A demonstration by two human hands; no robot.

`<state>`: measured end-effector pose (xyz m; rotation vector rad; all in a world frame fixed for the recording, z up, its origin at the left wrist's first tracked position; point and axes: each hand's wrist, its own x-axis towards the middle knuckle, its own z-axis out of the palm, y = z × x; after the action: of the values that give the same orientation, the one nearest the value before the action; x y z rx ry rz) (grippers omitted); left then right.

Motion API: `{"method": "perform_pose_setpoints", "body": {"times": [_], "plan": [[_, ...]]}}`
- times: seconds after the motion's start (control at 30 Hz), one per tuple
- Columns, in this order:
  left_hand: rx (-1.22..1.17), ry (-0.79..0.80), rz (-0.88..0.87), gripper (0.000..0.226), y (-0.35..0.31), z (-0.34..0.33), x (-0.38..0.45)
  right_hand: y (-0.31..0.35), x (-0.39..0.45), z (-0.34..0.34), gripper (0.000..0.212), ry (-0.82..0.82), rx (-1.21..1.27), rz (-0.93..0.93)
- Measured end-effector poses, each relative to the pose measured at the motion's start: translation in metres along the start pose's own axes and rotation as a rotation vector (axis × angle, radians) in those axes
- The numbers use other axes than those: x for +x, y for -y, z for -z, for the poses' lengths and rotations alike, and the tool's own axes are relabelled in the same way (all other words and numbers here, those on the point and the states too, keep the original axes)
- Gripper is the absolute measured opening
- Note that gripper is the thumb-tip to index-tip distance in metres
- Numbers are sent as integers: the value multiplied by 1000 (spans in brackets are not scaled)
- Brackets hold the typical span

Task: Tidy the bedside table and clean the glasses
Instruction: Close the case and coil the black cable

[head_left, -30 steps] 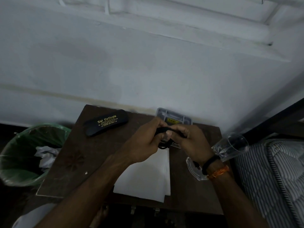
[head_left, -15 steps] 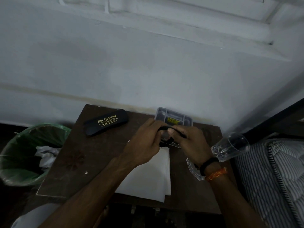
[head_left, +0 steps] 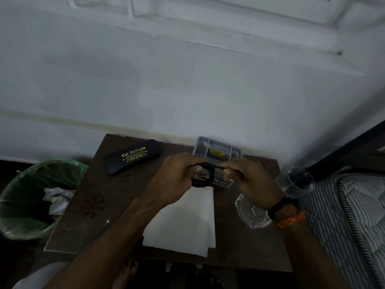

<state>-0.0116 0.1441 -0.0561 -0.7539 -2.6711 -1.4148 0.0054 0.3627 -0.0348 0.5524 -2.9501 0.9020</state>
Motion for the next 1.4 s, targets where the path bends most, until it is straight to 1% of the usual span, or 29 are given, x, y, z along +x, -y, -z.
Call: {"method": "perform_pose_setpoints", "body": {"times": [0.03, 0.1, 0.17, 0.23, 0.27, 0.37, 0.4, 0.43, 0.5, 0.67, 0.77, 0.83, 0.87, 0.97, 1.07, 1.13, 1.2, 1.23, 1.27, 1.3, 1.33, 1.37, 1.4], "plan": [[-28, -12, 22, 28, 1, 1, 0, -1, -1, -1, 21, 4, -94, 24], [-112, -34, 83, 29, 4, 1, 1, -1, -1, -1, 24, 24, -257, -16], [-225, -40, 126, 31, 5, 1, 1, -1, -1, 0, 27, 27, -285, -76], [-364, -50, 149, 35, 6, 1, 2, 2, 1, 0, 24, -3, -250, -114], [-431, -59, 167, 36, 6, 1, 2, 5, 1, -1, 21, -43, -239, -114], [-586, -82, 205, 36, 4, 1, 3, 8, 4, 0, 13, -276, -290, -57], [-620, -79, 207, 35, 3, 0, 3, 9, 5, 0, 14, -346, -266, -41], [-650, -70, 208, 35, 2, 0, 2, 12, 5, 0, 15, -410, -191, -39], [-695, -46, 211, 33, 0, -1, 2, 16, 6, -2, 15, -509, 16, -80], [-697, -30, 210, 31, -2, -5, 2, 22, 10, -16, 16, -627, 376, -293], [-699, -22, 203, 32, -5, -8, 2, 19, 13, -23, 17, -669, 460, -367], [-670, -35, 199, 32, -5, -10, 2, 18, 14, -25, 16, -635, 508, -403], [-643, -54, 194, 32, -3, -10, 2, 18, 13, -25, 14, -592, 591, -425], [-491, -136, 157, 31, 3, -8, 3, 23, 10, -22, 7, -394, 900, -519], [-381, -224, 125, 32, 6, -8, 4, 28, 10, -22, 16, -234, 881, -474], [-323, -276, 115, 30, 8, -10, 4, 33, 13, -20, 22, -196, 954, -503], [-255, -303, 92, 28, 10, -10, 4, 40, 14, -17, 19, -165, 1028, -559], [-230, -307, 78, 28, 11, -10, 3, 42, 13, -16, 17, -141, 985, -550], [-207, -307, 64, 27, 12, -10, 3, 43, 12, -17, 14, -108, 879, -517], [-189, -305, 51, 27, 12, -9, 2, 45, 10, -18, 15, -68, 770, -486], [-177, -305, 43, 27, 12, -9, 2, 46, 8, -21, 20, -40, 715, -473], [-172, -306, 36, 27, 10, -9, 2, 48, 7, -24, 26, -31, 732, -491], [-163, -310, 28, 28, 9, -9, 2, 51, 7, -26, 30, -34, 806, -532]]}}
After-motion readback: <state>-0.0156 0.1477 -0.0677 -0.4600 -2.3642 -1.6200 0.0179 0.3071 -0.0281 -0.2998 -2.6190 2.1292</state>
